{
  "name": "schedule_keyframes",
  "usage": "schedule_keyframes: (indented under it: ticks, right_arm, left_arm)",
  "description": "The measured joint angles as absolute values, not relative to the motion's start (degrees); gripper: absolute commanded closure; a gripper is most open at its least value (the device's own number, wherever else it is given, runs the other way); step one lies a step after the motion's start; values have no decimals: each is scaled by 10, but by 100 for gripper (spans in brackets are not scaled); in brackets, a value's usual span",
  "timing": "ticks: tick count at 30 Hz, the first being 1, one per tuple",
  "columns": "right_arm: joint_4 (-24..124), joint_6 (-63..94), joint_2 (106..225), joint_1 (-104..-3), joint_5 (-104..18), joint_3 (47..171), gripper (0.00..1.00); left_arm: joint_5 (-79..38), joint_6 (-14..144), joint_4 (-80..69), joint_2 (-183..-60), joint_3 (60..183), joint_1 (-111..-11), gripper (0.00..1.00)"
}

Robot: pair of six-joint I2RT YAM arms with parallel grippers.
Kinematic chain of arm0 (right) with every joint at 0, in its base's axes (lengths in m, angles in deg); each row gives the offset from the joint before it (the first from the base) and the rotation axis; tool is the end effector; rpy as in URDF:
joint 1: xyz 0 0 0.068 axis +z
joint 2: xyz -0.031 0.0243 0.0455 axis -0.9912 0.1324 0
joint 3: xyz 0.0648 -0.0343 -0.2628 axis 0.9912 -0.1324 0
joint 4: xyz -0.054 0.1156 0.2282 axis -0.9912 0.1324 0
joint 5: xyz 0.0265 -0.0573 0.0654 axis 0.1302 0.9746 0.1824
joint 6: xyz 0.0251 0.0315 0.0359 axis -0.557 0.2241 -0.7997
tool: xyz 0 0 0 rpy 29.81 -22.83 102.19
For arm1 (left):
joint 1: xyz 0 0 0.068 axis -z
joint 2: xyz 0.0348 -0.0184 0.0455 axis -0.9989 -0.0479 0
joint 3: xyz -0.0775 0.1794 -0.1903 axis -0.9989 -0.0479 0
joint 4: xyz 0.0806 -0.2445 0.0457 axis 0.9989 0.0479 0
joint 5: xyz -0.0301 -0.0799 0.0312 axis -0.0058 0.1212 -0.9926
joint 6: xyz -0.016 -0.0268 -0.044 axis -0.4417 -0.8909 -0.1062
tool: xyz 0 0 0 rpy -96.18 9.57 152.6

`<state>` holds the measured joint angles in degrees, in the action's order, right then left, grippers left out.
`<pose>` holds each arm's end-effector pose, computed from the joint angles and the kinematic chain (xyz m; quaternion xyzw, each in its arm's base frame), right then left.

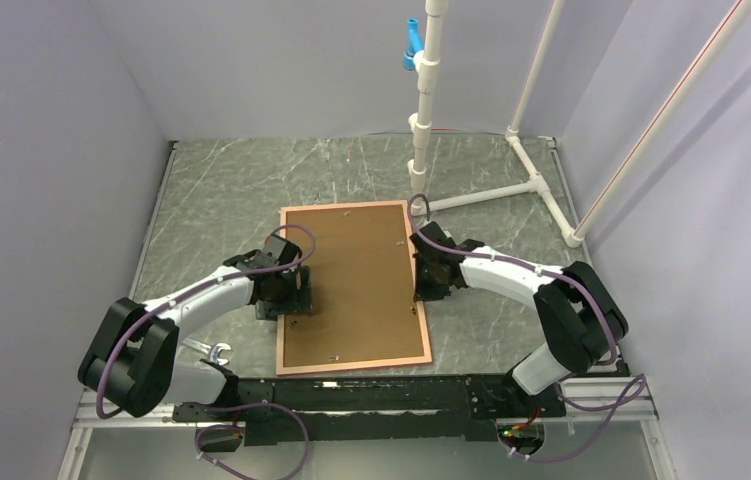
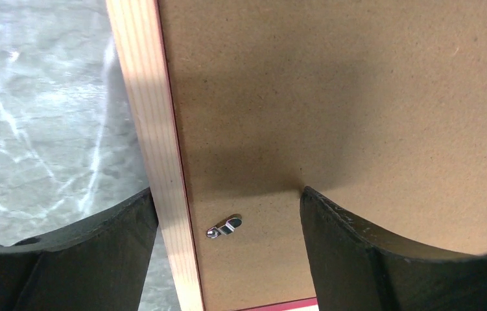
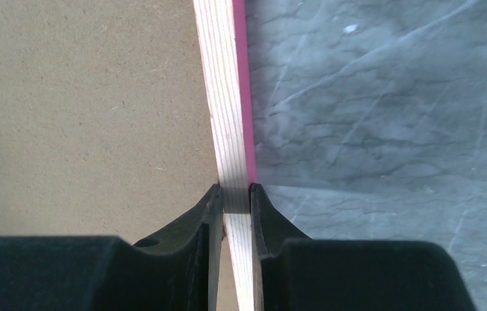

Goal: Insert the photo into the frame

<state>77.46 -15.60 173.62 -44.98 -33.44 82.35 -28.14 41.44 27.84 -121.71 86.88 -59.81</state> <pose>0.2250 0.1707 0.1632 0.0100 0.9818 0.1013 0.1605 0.1969 -0.1029 0.1622 -0.0683 0.9819 -0.0982 0.1472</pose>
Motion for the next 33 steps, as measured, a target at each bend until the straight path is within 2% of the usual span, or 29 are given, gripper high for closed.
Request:
schedule_keyframes:
  ticks: [5,9,27,30,33]
  right_arm:
    - [761,-143,1717,-482,-330,803,41]
    - [777,-138,1702,-492,-328,790,29]
    - [816,-128,1703,-445,-331,801,29]
    - [817,-128,1715,-443,-330,809,35]
    - [822,-128,1723,-440,-331,818,50]
  left_arm:
    - [-277,397,282,-1236,884,-572,16]
    - [-283,397,287,-1238,888,-568,16]
    - [-289,399,291,-1240,890,-563,19]
    - [-289,399,291,-1240,890,-563,19]
    - [-289,399,292,-1243,892,-562,19]
